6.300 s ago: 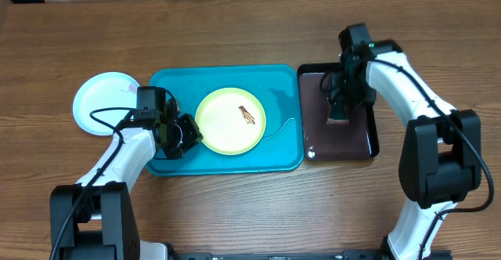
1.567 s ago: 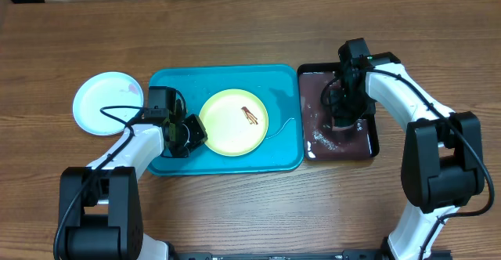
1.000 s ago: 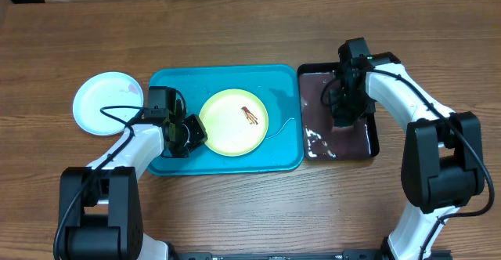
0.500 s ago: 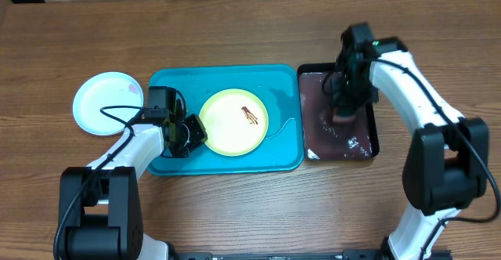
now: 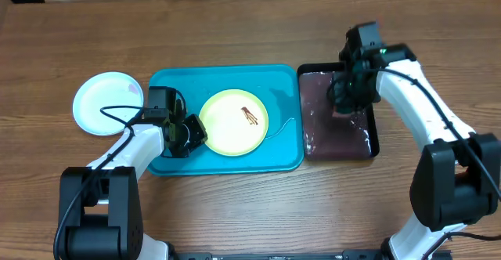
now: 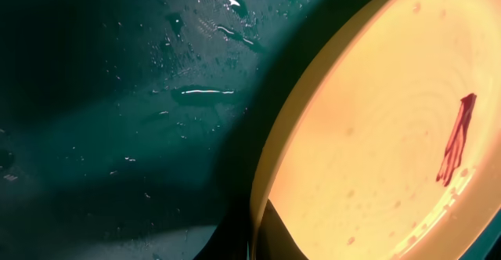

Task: Clean dirty plates on tray and stack at the side
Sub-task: 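Rub the sponge in the black tray water with the right gripper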

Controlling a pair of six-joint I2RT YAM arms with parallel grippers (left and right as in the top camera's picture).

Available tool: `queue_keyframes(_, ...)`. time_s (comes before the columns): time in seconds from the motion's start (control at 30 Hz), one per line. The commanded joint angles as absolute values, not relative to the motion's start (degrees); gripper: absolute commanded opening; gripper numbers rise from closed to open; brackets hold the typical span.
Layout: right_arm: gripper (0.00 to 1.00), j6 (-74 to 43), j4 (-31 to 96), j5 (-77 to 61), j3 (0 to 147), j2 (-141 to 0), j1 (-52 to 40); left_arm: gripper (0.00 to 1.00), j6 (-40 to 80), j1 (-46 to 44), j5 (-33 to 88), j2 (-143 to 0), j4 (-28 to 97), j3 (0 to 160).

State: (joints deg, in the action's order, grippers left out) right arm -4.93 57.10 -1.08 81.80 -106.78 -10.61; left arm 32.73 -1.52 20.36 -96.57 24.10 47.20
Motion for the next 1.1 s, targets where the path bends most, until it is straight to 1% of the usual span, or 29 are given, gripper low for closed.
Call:
queue_keyframes(0.0, 0.04, -5.56, 55.18, -1.28, 79.24, -106.41, -10.92, 0.07, 33.01, -1.91, 20.58, -97.60, 23.97, 47.03)
queue_keyframes(0.13, 0.04, -5.54, 56.55, -2.76, 81.45, -106.32, -10.92, 0.04, 32.99, -1.91, 20.58, -97.62, 23.94, 47.03)
queue_keyframes(0.3, 0.04, -5.54, 61.08, -2.98, 86.17, -106.17, -11.07, 0.04, 33.01, -1.91, 20.58, -97.62, 23.92, 47.03)
queue_keyframes(0.47, 0.04, -5.54, 63.31, -3.84, 85.52, -106.19, -12.56, 0.04, 33.01, -1.91, 20.58, -97.62, 23.94, 47.03)
queue_keyframes(0.53, 0.04, -5.58, 62.72, -3.11, 83.92, -106.19, -13.17, 0.04, 33.01, -1.91, 20.58, -97.62, 23.94, 47.03)
queue_keyframes(0.7, 0.03, -6.04, 53.80, -1.54, 76.20, -106.26, -13.87, 0.04, 33.01, -1.91, 20.60, -97.62, 23.99, 47.03)
queue_keyframes(0.77, 0.04, -6.15, 53.49, -1.83, 75.79, -106.26, -13.87, 0.04, 33.01, -1.91, 20.60, -97.62, 24.10, 47.03)
queue_keyframes(0.87, 0.04, -5.93, 55.86, -1.83, 78.48, -105.93, -13.87, 0.04, 32.99, -1.91, 20.58, -97.62, 24.14, 47.03)
queue_keyframes(1.07, 0.04, -5.91, 65.30, -4.95, 91.07, -105.86, -13.87, 0.04, 33.01, -1.91, 20.58, -97.62, 24.10, 47.03)
